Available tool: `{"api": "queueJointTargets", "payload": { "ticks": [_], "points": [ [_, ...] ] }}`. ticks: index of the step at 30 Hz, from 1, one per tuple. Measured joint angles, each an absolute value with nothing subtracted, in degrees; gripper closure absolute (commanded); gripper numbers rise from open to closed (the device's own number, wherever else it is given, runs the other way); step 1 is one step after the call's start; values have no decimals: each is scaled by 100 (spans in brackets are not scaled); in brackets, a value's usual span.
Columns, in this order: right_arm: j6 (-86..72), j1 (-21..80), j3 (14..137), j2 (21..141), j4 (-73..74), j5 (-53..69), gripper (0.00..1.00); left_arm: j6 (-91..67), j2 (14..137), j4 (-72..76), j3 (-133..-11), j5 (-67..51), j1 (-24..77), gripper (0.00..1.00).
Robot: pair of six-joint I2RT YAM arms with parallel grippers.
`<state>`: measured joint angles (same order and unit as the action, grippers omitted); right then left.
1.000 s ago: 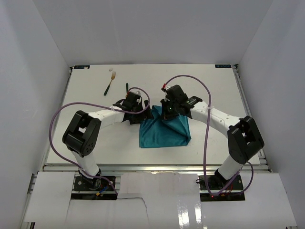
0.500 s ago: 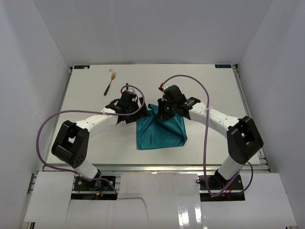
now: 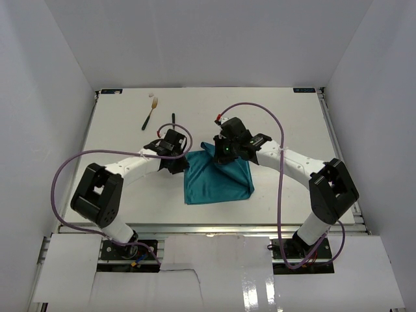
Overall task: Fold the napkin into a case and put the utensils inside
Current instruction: Fold the napkin at the center of the board.
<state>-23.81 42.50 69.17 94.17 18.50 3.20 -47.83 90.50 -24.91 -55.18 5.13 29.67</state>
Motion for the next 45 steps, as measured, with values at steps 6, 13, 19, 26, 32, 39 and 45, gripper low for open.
{"api": "queueJointTargets", "payload": {
  "ticks": [6, 13, 19, 26, 32, 39, 45],
  "points": [
    [-2314, 4250, 6919, 9417, 1925, 298, 92, -4740, 9653, -2541, -5518, 440, 2967, 87],
    [-2185, 4364, 7028, 9428, 1953, 336, 92, -4698, 9727, -2414, -5561, 213, 2947, 92],
    [-2196, 4515, 7286, 9690, 1909, 473, 92, -4694, 9730, -2381, -5553, 108, 2947, 92],
    [-2215, 4659, 7345, 10022, 1905, 585, 92, -4696, 9730, -2366, -5544, 102, 2947, 90],
    [-2274, 4735, 7432, 10151, 1828, 685, 92, -4694, 9732, -2388, -5551, 141, 2947, 88],
    [-2279, 4766, 7640, 10162, 1879, 458, 92, -4654, 9859, -2801, -5909, 694, 2958, 85],
    [-2274, 4772, 7732, 10160, 1957, 379, 92, -4635, 9915, -2827, -6007, 755, 2952, 85]
  ]
}}
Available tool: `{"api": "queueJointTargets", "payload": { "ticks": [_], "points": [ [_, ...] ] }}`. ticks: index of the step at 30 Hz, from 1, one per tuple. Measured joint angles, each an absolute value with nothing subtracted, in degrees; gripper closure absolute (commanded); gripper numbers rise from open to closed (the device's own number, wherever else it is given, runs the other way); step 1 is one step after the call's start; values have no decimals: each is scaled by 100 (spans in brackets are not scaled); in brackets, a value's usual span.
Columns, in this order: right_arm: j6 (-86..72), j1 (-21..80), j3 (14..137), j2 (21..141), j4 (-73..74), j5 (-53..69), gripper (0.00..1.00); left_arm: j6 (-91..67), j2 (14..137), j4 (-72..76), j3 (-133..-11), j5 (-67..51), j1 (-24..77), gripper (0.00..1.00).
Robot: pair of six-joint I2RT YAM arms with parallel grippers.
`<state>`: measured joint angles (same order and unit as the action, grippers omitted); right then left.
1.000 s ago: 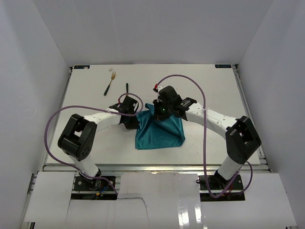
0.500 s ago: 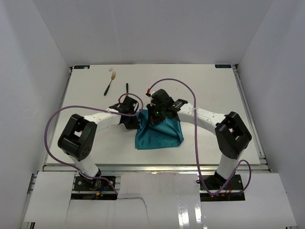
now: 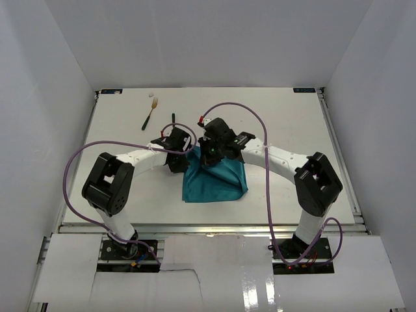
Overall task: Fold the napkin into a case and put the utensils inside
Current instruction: Fold the napkin at the center of the board.
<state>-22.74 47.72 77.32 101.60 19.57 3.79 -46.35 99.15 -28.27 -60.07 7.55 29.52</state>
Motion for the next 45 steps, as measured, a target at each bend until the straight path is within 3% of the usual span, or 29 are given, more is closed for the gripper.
{"api": "queueJointTargets", "payload": {
  "ticks": [18, 27, 30, 34, 38, 45],
  "points": [
    [-2252, 4895, 7946, 10726, 1949, 576, 90, -4635, 10003, -2766, -6007, 604, 2941, 85],
    [-2265, 4901, 7977, 11039, 1914, 685, 85, -4705, 9979, -3065, -6097, 864, 2936, 76],
    [-2281, 4906, 7977, 11085, 1914, 725, 82, -4746, 9854, -3218, -6180, 972, 2897, 66],
    [-2346, 4915, 7977, 11085, 1898, 832, 64, -4814, 9607, -3306, -6342, 1068, 2786, 62],
    [-2366, 4921, 7977, 11085, 1885, 1044, 39, -4812, 9561, -3297, -6615, 1127, 2665, 62],
    [-2338, 5002, 7682, 10597, 1841, 1157, 30, -4775, 9675, -3177, -6956, 1066, 2637, 62]
  ]
}}
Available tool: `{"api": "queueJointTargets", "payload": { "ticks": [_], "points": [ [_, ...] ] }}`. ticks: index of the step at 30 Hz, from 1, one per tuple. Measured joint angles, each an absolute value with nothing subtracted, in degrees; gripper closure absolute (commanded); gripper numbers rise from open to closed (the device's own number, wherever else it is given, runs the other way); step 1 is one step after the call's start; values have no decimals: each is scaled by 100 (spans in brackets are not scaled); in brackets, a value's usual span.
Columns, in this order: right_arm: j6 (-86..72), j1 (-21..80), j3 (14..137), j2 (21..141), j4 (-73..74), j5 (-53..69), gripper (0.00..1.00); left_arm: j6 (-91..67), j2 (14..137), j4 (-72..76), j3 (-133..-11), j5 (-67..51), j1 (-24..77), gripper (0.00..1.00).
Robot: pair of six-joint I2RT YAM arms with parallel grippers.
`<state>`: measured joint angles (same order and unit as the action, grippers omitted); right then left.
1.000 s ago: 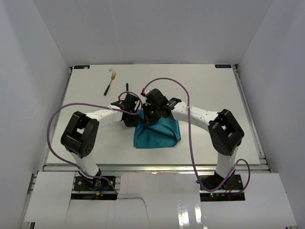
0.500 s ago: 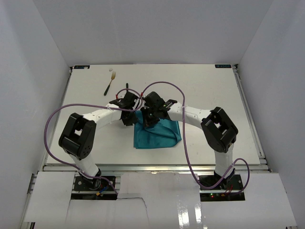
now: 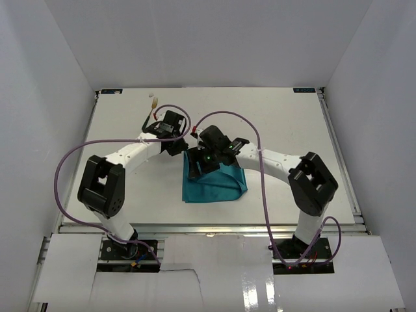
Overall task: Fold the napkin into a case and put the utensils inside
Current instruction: Fold the napkin at the center of the board.
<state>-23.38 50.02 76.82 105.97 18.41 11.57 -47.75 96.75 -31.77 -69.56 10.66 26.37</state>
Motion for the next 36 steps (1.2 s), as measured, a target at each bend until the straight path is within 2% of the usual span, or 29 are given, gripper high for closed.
{"api": "queueJointTargets", "payload": {
  "ticks": [2, 9, 15, 25, 36],
  "points": [
    [-2340, 5019, 7520, 10272, 1844, 1037, 26, -4731, 9738, -3061, -6995, 950, 2637, 62],
    [-2283, 4746, 7319, 9649, 1715, 698, 26, -4571, 10151, -2648, -7072, 331, 2637, 63],
    [-2012, 4344, 7365, 10143, 1699, 523, 26, -4495, 10547, -2523, -7142, 209, 2641, 63],
    [-1577, 4397, 7867, 11139, 1549, 609, 27, -4488, 10829, -2491, -7102, 235, 2641, 66],
    [-1496, 4471, 7896, 11303, 1293, 1087, 27, -4574, 10829, -2436, -6956, 237, 2639, 67]
  ]
}}
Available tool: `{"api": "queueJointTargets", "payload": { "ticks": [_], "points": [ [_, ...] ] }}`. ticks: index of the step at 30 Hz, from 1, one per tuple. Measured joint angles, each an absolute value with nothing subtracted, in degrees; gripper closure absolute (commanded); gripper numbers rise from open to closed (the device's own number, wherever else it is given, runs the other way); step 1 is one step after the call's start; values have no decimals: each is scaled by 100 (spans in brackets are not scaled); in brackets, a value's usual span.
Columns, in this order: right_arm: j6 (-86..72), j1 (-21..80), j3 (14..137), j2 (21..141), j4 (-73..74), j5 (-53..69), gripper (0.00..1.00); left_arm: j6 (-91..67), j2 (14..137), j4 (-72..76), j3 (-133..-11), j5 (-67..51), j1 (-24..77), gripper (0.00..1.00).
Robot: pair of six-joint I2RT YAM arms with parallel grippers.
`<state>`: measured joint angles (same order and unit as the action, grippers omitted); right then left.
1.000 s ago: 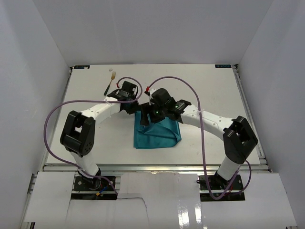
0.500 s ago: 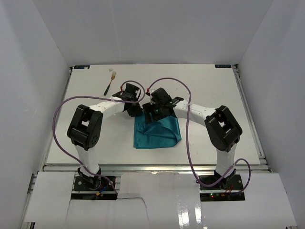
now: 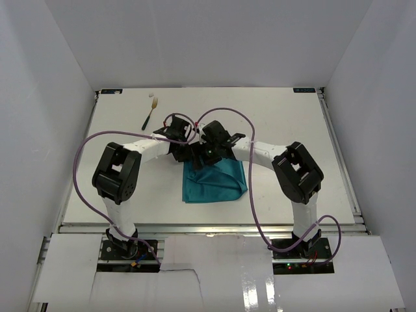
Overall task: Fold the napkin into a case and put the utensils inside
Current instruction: Fold the napkin at the center of the board.
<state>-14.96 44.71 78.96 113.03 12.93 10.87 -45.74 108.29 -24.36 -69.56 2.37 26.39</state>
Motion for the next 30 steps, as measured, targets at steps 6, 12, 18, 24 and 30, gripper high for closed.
{"api": "queueJointTargets", "payload": {
  "ticks": [6, 12, 18, 24, 30],
  "points": [
    [-1651, 4584, 7601, 11297, 1118, 1424, 28, -4611, 10794, -2373, -6895, 248, 2637, 67],
    [-1793, 4856, 7072, 10971, 926, 1710, 29, -4613, 10792, -2370, -6893, 255, 2637, 67],
    [-1857, 5323, 6685, 10422, 943, 1890, 29, -4617, 10790, -2370, -6888, 257, 2637, 67],
    [-1702, 5765, 6431, 9717, 972, 2163, 29, -4615, 10781, -2368, -6882, 274, 2637, 67],
    [-1498, 5808, 6211, 8781, 1004, 2064, 26, -4611, 10779, -2368, -6882, 294, 2639, 67]
  ]
}}
